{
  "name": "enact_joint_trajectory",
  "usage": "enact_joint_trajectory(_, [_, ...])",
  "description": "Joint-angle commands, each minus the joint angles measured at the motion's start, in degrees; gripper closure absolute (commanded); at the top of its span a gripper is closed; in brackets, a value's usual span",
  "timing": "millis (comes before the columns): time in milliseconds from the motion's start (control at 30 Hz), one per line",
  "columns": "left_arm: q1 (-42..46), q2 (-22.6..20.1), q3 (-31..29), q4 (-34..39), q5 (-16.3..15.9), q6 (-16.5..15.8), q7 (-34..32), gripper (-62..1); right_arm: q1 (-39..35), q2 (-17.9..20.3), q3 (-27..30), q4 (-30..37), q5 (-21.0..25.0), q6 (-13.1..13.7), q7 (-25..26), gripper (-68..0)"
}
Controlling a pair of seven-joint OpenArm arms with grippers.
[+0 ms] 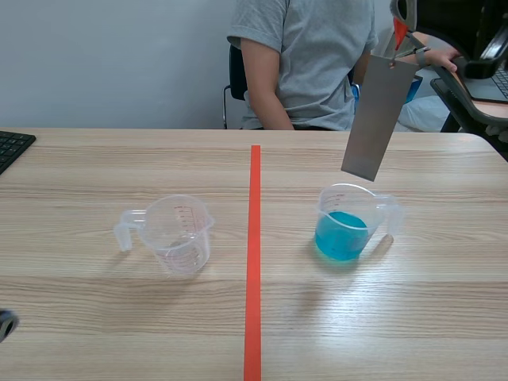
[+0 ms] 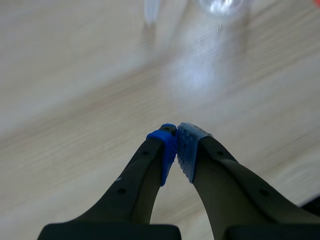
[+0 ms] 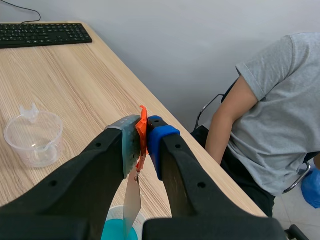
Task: Do the redox reaction experiment.
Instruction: 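Lower the plate into the blue solution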
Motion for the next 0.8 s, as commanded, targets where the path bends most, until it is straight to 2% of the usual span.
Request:
enact_joint_trajectory(0, [2.01,2.29,-0.35,0.13,-0.52,-0.11,-0.96,-4.0,0.63,0.9,0.7,0.55,0.59,0.33,0.57,-1.5])
enact_joint_trajectory(167, [9.68,7.3,-2.78,-0.31,0.09,0.02,-0.96,-4.0,0.66,0.74,0.68,0.39,0.35,0.33,0.66,-1.5])
enact_joint_trajectory(400, [11.56,13.35,-2.78,-3.37,0.09,0.02,0.15,-4.0,0.68,0.59,-1.7,-2.38,-2.34,0.33,3.37,-1.5])
enact_joint_trajectory(533, [11.56,15.39,-2.75,-4.22,0.09,0.02,0.13,-4.0,0.68,0.59,-2.19,-4.79,-3.17,0.33,5.25,-1.5])
enact_joint_trajectory(767, [11.43,16.28,-2.75,-4.22,0.07,-0.15,0.13,-4.0,0.7,0.46,-4.74,-9.38,-9.51,0.33,12.2,-1.5])
